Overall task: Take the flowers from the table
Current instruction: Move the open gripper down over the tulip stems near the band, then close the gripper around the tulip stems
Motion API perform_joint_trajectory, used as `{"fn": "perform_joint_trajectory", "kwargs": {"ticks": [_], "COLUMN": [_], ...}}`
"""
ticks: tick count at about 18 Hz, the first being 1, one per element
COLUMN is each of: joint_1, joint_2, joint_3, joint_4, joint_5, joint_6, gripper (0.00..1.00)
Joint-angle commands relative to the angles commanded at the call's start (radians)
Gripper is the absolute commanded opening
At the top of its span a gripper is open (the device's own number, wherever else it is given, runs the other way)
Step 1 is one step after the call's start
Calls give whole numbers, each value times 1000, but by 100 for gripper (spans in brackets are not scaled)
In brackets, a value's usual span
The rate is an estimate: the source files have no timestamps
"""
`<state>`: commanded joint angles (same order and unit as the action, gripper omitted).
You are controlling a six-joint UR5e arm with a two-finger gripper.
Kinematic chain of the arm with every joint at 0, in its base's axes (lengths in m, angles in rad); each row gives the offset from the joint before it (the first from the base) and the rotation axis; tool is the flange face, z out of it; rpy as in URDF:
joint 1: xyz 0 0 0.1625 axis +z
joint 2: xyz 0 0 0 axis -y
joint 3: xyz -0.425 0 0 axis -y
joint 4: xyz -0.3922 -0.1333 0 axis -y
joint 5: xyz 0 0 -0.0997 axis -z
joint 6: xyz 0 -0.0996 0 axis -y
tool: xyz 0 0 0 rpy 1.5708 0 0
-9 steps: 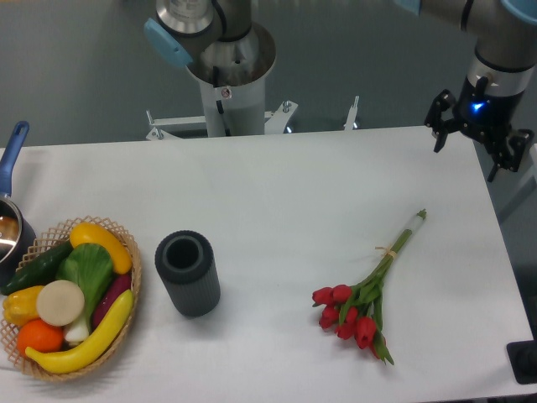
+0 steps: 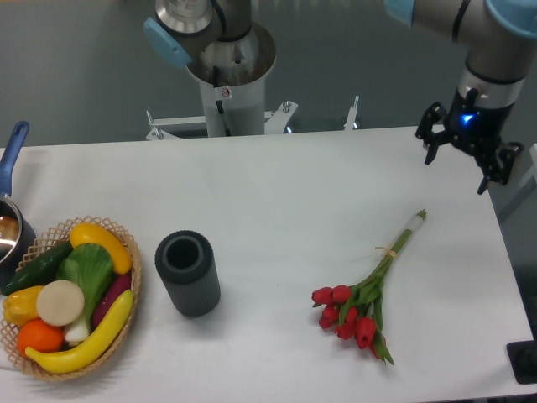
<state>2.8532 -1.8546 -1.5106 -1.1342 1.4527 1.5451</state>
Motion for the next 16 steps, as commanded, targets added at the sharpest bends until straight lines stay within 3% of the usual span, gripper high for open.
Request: {"fn": "perform_joint_trajectory", "kwargs": {"ticks": [1,4,11,16], "joint_1": [-11,-41,-110,-124], "joint_2": [-14,-64,-218,-273], "joint_3": [-66,-117,-102,-97], "joint_4": [111,180,258,277], "joint_5": [2,8,9,3], "joint_6": [-75,-82,-212,-211], "gripper": [100,100,100,100]}}
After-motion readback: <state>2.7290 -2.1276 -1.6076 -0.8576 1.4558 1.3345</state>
